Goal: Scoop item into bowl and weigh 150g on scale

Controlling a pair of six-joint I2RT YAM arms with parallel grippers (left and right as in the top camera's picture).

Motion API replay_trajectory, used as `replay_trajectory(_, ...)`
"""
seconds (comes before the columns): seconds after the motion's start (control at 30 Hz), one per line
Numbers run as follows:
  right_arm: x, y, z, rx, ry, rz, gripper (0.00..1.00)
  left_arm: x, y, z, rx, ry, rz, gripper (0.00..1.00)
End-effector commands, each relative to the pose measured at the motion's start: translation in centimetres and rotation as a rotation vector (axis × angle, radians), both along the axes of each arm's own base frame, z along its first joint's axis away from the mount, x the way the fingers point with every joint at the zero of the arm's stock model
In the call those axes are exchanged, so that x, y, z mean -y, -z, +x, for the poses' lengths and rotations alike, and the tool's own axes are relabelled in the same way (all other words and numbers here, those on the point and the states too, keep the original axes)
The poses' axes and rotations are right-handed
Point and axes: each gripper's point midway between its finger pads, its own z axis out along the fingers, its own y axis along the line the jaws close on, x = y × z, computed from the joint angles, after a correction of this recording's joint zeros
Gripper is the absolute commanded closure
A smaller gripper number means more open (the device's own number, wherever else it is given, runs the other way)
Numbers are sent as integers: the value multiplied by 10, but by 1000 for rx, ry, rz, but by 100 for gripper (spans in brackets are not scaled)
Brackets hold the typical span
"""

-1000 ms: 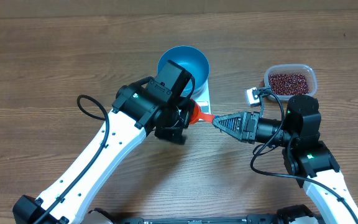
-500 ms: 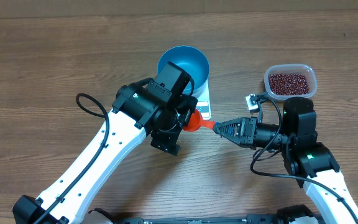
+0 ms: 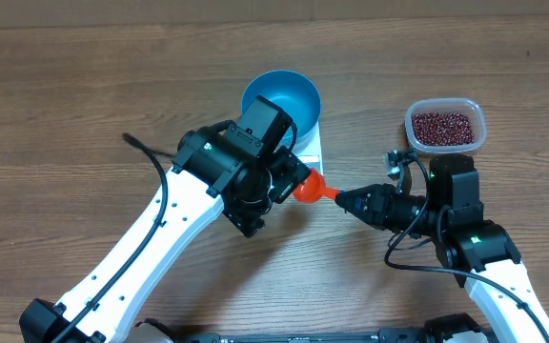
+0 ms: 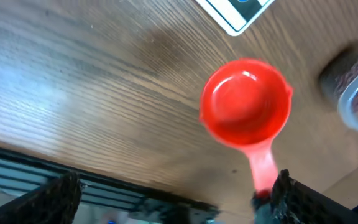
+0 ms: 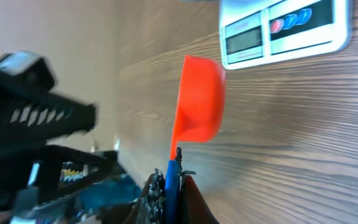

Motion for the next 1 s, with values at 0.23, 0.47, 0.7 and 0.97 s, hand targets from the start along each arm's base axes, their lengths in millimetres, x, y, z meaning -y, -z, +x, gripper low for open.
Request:
replay_trajectory(0.23,20,11,14,8,108,-144,96,-18,-5,3,250,602,155,0)
replay_trajectory(0.47,33,9,14,-15,155,-239,96,-27,-3,9,303,723,231,0)
replay_trajectory(0.7,57,-10,13,-37,227,-382,96,-36,-3,16,321,723,299,1)
replay_trajectory(0.97,75,-30,5,-66,283,-473,96,-36,-3,16,321,723,300,0)
